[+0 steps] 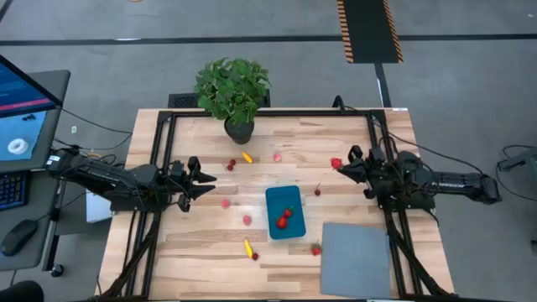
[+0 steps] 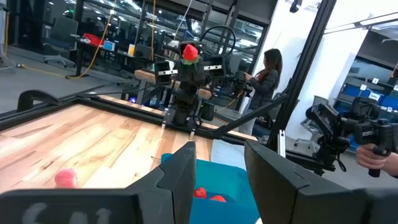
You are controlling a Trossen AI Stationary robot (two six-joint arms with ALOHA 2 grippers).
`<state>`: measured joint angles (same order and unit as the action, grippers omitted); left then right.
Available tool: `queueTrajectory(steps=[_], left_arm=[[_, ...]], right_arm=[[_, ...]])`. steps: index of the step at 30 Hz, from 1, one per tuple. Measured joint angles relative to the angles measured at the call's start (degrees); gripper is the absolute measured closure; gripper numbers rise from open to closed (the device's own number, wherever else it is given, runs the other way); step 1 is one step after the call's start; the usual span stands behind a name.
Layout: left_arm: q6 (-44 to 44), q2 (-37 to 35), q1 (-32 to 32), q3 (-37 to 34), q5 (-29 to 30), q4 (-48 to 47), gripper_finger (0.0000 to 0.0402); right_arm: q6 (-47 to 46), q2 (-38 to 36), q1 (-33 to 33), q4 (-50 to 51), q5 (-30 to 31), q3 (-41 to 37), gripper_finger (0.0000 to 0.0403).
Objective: Pick and placing Produce into tupperware
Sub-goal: Put the top strawberry into the blue bin
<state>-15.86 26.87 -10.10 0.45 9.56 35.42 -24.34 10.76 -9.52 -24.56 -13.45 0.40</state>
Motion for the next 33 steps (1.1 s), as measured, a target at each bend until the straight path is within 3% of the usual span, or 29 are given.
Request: queueTrajectory(steps=[14, 21, 27, 33], left_arm=[[-5.42, 0.01, 0.0, 0.0, 4.69, -3.03, 0.0274], [-9.01, 0.02, 0.01, 0.02, 6.25, -5.29, 0.0274], [-8.98, 0.02, 0.01, 0.02, 8.37, -5.25, 0.0274], [-6.11, 0.02, 0.01, 0.0, 9.19, -5.21, 0.0274]], right_arm=[[-26.24, -3.87, 0.0, 0.47, 10.51, -0.04, 0.0392], [-36.73, -3.85, 0.0, -1.61, 12.66, -0.04, 0.0392], [-29.33, -3.87, 0.0, -0.55, 12.72, 0.09, 0.0392], [-11.22, -3.73, 0.16, 5.0, 8.97, 0.5, 0.0392]])
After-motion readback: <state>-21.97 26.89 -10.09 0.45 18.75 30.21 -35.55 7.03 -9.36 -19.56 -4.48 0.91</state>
